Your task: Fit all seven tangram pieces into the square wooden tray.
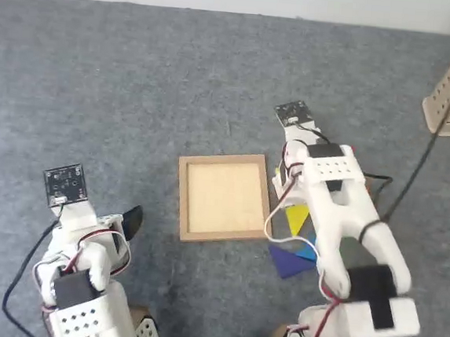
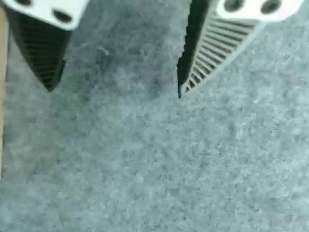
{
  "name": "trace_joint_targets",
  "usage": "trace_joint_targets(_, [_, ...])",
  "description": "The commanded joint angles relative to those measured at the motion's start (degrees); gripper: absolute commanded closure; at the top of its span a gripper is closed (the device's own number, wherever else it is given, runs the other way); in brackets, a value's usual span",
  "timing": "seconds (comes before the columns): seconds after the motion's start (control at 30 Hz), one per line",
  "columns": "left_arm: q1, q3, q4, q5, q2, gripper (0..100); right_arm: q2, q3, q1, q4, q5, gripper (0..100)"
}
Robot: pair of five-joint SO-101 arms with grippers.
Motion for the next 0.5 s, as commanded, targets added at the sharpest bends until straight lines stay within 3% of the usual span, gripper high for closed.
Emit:
trace_joint_targets(0.0, [0.1, -0.7, -0.1, -0.1, -0.7, 65, -8.4, 1.0, -0.1, 0.6, -0.9, 89.2])
trace_joint_targets(0.13, [0.1, -0.7, -0.1, -0.1, -0.7, 65, -10.5, -0.4, -2.5, 0.8, -1.0, 89.3])
trace_joint_targets(0.33, [0.1, -0.7, -0.1, -0.1, -0.7, 65, -7.3, -8.3, -13.0, 2.6, -5.5, 89.4])
trace_joint_targets(0.47, [0.1, -0.7, -0.1, -0.1, -0.7, 65, -5.7, -12.5, -8.7, 6.7, -4.7, 88.8])
